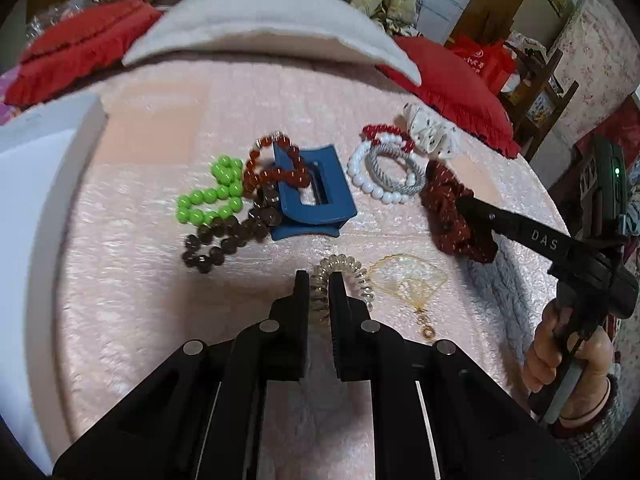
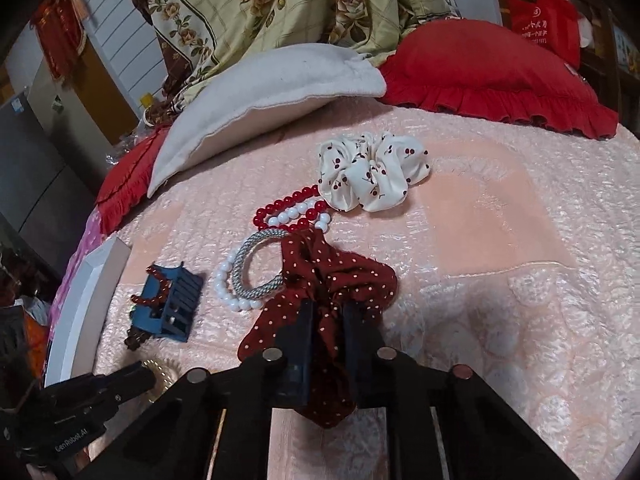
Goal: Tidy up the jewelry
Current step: 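Grasp the red scrunchie with the right tool while the left grasps the spiral tie, then lower the scrunchie into the white tray with the right tool while the left carries the tie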
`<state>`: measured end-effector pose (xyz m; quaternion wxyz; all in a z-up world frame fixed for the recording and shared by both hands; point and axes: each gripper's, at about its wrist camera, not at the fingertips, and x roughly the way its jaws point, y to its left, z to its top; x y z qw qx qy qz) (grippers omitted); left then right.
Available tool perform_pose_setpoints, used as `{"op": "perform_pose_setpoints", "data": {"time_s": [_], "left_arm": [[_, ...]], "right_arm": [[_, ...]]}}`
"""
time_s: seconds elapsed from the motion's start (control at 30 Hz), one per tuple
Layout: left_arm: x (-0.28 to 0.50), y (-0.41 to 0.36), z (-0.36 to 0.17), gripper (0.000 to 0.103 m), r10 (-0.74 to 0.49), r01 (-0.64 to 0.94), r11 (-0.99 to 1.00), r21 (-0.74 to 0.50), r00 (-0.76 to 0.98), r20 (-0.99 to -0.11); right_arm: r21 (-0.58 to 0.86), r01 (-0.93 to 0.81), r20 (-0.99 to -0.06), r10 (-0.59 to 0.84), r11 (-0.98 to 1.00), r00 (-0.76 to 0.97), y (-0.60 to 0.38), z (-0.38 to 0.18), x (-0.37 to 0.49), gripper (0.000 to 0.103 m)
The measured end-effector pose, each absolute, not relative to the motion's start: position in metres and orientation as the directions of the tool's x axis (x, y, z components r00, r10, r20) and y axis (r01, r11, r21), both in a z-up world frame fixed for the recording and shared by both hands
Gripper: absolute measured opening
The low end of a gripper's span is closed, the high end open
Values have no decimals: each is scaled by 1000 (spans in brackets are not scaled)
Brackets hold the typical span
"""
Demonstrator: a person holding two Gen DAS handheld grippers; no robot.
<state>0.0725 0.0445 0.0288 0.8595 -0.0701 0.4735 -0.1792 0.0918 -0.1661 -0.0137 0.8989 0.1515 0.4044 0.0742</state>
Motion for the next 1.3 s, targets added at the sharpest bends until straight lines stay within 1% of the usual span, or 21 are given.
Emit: {"op": "perform_pose_setpoints", "data": {"time_s": [0.07, 0.2, 0.33, 0.57, 0.83, 0.97, 1.07, 1.13, 1.3], "left_arm": [[63, 50, 44, 8, -378, 242, 925, -293, 510, -773], [40, 60, 72, 8, -383, 250, 923, -292, 555, -738], [17, 72, 99, 8, -377, 246, 926, -285, 596, -709], [-9, 109, 130, 8, -311, 209, 950, -231, 666, -678], [-3, 168, 137, 8, -196, 117, 980, -163, 725, -661], [13, 198, 134, 8, -111, 56, 993, -105, 753, -649], [28, 220, 130, 8, -70, 15, 996, -91, 760, -646], [37, 233, 128, 8, -53, -9, 996, -93, 762, -645], [61, 272, 121, 8, -46, -72, 985, -154, 762, -646]], "right_arm": [[328, -15, -697, 253, 944, 671, -166, -7, 84, 9], [338, -29, -678, 264, 941, 686, -162, 7, 64, 9], [317, -70, -664, 274, 946, 696, -149, 24, 43, 9], [289, -161, -631, 314, 944, 709, -114, 59, 11, 9], [241, -278, -612, 368, 930, 700, -43, 95, 3, 9], [220, -333, -615, 395, 917, 682, -2, 106, 9, 9], [220, -369, -623, 421, 903, 659, 29, 110, 21, 9], [231, -388, -628, 441, 892, 641, 51, 113, 31, 9], [232, -435, -635, 474, 870, 609, 101, 115, 55, 9]]}}
